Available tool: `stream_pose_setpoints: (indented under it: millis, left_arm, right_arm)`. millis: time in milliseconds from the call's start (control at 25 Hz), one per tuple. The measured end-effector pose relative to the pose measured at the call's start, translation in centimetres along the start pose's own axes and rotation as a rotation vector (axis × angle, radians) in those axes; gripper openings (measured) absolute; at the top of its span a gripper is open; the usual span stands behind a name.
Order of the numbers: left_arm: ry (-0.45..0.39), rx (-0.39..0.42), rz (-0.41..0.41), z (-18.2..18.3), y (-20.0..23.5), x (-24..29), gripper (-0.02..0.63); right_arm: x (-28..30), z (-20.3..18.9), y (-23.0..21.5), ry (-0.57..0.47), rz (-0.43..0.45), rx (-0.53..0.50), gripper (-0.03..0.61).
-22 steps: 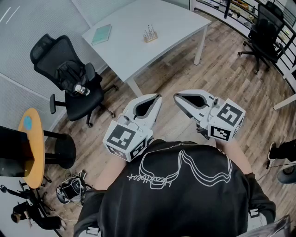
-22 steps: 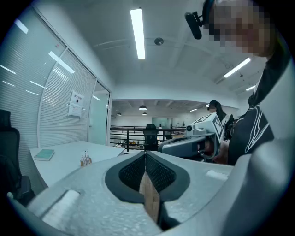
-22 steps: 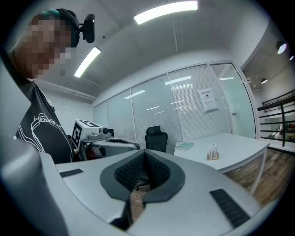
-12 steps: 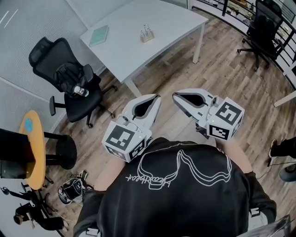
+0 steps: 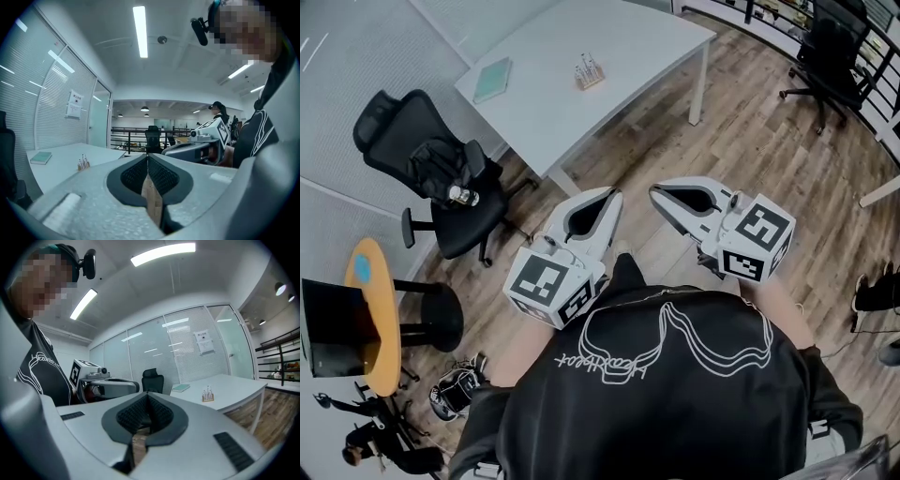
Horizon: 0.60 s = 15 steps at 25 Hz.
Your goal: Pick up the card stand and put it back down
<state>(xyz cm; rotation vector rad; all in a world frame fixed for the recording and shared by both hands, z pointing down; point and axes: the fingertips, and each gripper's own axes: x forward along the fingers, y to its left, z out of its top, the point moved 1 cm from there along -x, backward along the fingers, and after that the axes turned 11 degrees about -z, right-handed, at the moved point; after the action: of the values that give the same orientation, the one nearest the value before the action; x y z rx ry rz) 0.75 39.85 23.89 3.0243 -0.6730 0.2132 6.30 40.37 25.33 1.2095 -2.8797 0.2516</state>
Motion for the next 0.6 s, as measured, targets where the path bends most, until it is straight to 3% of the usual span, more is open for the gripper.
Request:
stream_pose_setpoints:
  millis: [280,600]
  left_arm:
    - [0.004,-0.019,-0.024,-0.7,4.1,3.0,0.017]
    - [0.019,-0.052,-0.056,-1.3,13.2,7.2,0.017]
  right_arm:
    - [2.7,-0.3,-4.1,0.011,-0.037,0.031,0.009]
    - [9.8,-0.4,-11.1,0.034,-0.069,0.093,0.009]
